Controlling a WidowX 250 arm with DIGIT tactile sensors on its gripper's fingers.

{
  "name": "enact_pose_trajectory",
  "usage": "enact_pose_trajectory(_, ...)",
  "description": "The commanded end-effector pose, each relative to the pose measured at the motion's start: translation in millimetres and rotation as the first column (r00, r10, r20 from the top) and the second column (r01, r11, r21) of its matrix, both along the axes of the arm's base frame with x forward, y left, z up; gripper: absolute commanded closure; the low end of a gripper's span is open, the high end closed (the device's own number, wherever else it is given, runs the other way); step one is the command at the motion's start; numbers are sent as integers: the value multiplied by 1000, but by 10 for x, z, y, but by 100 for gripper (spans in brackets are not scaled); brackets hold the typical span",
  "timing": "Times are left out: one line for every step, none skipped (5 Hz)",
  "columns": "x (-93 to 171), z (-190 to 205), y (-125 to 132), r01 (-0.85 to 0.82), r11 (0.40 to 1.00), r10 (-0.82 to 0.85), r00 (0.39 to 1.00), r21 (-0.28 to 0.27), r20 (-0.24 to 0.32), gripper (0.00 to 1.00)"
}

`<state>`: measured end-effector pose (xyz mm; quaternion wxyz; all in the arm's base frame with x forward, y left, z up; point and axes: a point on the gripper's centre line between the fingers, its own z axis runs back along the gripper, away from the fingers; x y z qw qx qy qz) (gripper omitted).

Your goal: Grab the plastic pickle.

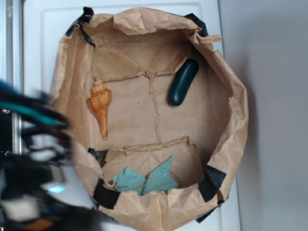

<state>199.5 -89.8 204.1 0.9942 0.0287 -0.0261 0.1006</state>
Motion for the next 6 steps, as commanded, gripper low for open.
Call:
enact_pose_trajectory(448,12,368,-465,871,472,882,-157,6,0)
enact_pose_trajectory(448,12,368,-465,871,472,882,-157,6,0)
enact_pose_trajectory(448,12,368,-465,871,472,882,-157,6,0)
enact_pose_trajectory(448,12,368,-465,871,472,882,-157,6,0)
enact_pose_trajectory(743,-250,502,-413,893,419,908,-179,-4,0)
enact_pose_trajectory(934,-551,639,-359,909,376,926,-213,40,0)
